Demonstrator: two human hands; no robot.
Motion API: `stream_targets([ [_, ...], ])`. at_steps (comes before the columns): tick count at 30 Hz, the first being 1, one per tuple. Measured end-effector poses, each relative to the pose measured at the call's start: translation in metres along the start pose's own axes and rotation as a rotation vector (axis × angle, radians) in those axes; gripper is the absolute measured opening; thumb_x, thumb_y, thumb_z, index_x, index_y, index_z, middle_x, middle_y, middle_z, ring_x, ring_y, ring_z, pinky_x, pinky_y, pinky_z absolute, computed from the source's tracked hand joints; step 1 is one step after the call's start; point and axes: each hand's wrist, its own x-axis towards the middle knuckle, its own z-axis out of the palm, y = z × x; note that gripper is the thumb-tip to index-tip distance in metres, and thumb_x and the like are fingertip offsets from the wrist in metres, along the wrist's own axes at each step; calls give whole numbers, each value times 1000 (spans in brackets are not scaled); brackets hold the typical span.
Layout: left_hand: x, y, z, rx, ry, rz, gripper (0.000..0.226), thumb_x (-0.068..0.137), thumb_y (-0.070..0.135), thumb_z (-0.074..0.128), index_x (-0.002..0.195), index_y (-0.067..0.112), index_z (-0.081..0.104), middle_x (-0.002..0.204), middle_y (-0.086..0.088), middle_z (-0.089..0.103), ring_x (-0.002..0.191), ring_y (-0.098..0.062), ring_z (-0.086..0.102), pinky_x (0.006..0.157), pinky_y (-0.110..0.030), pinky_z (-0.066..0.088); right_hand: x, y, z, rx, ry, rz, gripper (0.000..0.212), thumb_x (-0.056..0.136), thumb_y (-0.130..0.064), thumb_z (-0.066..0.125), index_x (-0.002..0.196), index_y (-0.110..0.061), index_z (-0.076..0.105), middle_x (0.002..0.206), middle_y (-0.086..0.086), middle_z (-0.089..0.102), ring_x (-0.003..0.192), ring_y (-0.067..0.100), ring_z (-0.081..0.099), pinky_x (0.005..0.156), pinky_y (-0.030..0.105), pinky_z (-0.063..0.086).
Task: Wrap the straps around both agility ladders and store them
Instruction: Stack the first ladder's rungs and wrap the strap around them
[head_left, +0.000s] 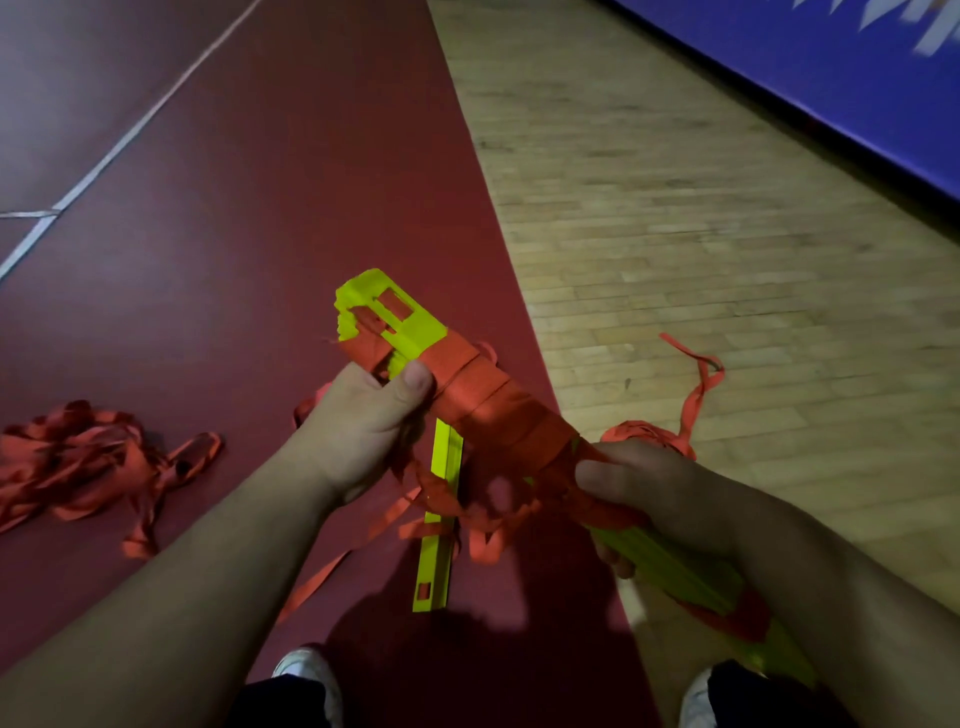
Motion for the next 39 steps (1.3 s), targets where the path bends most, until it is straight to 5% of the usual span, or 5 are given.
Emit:
stream_targets([
  [5, 8, 4, 7, 125, 289, -29, 58, 73, 71, 66, 58, 16, 57, 49, -3, 37, 42, -10, 29, 43, -22, 22, 4, -4, 7, -296, 0, -65, 63, 45, -95, 63, 96, -60, 61, 88, -27, 71, 85, -11, 65, 75, 13, 48],
  [9, 9, 5, 12, 214, 343, -51, 57, 85, 52, 67, 43, 17, 51, 43, 12, 36, 39, -4, 28, 40, -19, 25, 10, 7, 33, -419, 222, -62, 92, 42, -68, 89, 116, -63, 34, 103, -25, 66, 97, -9, 63, 82, 19, 52],
  [24, 9, 8, -31, 759, 91, -123, 85, 72, 74, 63, 73, -11, 57, 51, -5, 50, 41, -10, 48, 46, -20, 41, 16, 7, 6, -565, 411, -44, 45, 65, -18, 80, 94, -48, 65, 71, -18, 67, 68, -3, 61, 61, 18, 48],
  [33, 6, -2, -20, 608, 94, -92, 49, 91, 57, 55, 77, 11, 61, 64, -6, 58, 62, -13, 51, 66, -39, 44, 14, 11, -2, -572, 496, 19, 36, 65, -20, 74, 88, -46, 65, 73, -12, 69, 73, 9, 65, 69, 34, 55],
  [39, 7, 0, -6, 364, 69, -148, 19, 100, 25, 50, 90, 10, 53, 60, 2, 57, 45, -6, 49, 47, -17, 42, 15, 15, -6, -527, 505, 42, 46, 52, -33, 63, 97, -42, 70, 67, -20, 66, 66, 5, 63, 61, 27, 48],
])
